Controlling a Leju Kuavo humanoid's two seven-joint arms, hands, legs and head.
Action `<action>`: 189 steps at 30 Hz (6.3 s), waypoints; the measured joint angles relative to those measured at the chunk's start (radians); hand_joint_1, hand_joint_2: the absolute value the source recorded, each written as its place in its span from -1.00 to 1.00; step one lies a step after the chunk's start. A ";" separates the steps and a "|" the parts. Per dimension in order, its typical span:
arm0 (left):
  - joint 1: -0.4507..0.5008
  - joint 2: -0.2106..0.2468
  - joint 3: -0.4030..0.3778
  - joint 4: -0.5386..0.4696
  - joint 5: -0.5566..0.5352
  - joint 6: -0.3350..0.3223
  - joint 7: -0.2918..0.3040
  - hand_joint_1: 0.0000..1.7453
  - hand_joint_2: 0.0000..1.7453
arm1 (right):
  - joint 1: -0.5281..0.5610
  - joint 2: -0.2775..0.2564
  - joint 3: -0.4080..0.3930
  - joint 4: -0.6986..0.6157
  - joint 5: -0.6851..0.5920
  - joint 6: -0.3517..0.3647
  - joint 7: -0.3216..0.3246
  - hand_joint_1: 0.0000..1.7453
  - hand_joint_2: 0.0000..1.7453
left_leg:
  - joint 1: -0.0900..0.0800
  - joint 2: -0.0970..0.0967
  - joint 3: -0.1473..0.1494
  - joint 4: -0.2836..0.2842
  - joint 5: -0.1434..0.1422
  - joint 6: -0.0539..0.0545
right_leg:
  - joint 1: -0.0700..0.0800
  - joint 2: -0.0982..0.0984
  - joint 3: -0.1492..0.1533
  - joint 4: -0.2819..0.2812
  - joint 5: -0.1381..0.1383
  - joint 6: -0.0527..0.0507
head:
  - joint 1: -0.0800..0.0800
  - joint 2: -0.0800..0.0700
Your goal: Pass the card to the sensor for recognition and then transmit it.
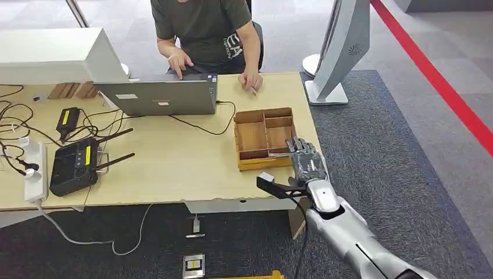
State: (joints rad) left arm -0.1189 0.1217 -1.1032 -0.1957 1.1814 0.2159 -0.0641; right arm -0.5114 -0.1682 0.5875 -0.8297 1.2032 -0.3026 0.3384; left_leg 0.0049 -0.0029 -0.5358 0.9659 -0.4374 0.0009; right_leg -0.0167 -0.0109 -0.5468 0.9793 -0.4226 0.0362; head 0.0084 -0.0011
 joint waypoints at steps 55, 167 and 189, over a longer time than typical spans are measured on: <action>0.000 0.000 -0.002 0.000 -0.015 -0.003 0.013 -1.00 -1.00 | -0.001 0.015 0.007 -0.016 -0.009 0.058 -0.012 1.00 1.00 | 0.000 0.000 0.000 0.000 0.000 0.000 | 0.000 0.000 0.000 0.000 0.000 0.000 | 0.000 0.000; -0.003 -0.024 -0.031 0.000 -0.027 -0.005 0.021 -1.00 -1.00 | -0.381 0.096 0.110 -0.034 0.278 0.312 0.067 -1.00 -1.00 | 0.001 0.000 -0.001 0.000 0.001 -0.001 | 0.001 0.000 -0.002 0.001 0.001 -0.001 | 0.000 0.000; 0.008 -0.025 -0.031 0.000 -0.028 -0.028 0.024 -1.00 -1.00 | -0.112 -0.285 -0.252 -0.185 0.022 0.296 0.165 -1.00 -1.00 | 0.000 -0.001 0.000 0.002 -0.001 0.001 | 0.000 0.000 0.000 -0.002 0.001 -0.001 | 0.000 0.000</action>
State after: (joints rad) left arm -0.1107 0.0969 -1.1341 -0.1957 1.1532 0.1877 -0.0401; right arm -0.6236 -0.4537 0.3356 -1.0151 1.2249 -0.0061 0.5036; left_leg 0.0049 -0.0042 -0.5362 0.9675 -0.4385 0.0020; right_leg -0.0166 -0.0108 -0.5467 0.9768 -0.4216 0.0355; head 0.0080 -0.0011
